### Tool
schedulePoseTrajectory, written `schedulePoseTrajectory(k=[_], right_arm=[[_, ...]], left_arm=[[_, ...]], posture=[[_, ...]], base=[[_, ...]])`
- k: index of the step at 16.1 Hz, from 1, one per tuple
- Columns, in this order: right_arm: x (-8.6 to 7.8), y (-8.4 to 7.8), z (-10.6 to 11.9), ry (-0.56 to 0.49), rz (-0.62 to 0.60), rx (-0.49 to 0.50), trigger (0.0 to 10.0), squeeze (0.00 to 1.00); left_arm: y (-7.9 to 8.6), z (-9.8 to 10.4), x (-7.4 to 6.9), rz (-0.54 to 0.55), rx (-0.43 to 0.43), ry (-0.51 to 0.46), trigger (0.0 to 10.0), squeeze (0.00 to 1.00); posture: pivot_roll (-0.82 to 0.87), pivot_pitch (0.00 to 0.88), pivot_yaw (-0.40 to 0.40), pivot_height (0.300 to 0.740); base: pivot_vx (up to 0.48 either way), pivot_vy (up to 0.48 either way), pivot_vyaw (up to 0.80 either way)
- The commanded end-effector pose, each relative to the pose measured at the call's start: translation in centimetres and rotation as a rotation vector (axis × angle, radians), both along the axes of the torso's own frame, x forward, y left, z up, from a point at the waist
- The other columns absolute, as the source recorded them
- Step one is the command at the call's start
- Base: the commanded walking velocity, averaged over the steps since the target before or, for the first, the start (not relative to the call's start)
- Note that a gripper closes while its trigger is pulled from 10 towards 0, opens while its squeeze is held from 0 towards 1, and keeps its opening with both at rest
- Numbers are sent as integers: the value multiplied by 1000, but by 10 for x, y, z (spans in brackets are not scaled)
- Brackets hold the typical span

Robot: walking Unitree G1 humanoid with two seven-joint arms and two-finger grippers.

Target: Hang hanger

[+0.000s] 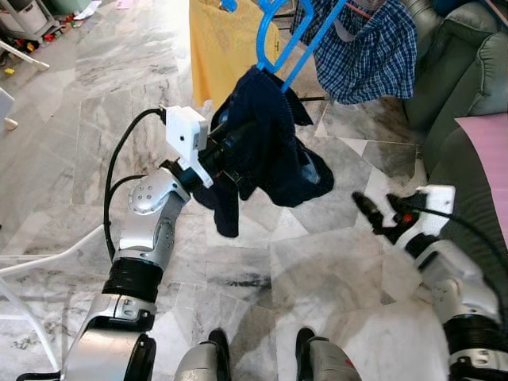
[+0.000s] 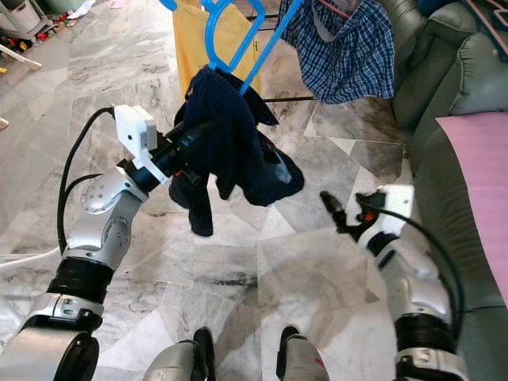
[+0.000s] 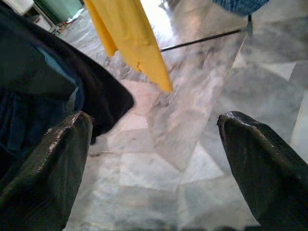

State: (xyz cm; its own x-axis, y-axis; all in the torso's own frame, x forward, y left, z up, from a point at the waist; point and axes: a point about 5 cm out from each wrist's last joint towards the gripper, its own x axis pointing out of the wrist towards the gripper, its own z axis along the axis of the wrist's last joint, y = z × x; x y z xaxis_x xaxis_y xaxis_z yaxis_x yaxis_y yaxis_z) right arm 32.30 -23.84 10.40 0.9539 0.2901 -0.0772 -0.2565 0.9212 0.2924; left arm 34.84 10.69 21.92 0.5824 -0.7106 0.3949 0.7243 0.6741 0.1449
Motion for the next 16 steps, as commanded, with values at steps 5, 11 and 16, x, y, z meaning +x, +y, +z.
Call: schedulePoseTrajectory(k=[5,11,16], right_arm=[[7,17,6,-12,49,83,10000,1000],[5,19,-3,57,66,113,10000,996],[7,31,-14,139,83,167,1529,0]], left_arm=[[-6,7,-9,-51,-3,-39,0,0],[-9,14,-12,-69,-28,-48,0,0],[-11,22,-16,-91,-52,-59,0,0]], posture=[[-84,263,108,740],[-89,265,103,740],[-86,268,102,740]], base=[[0,0,0],[0,0,0],[0,0,0]])
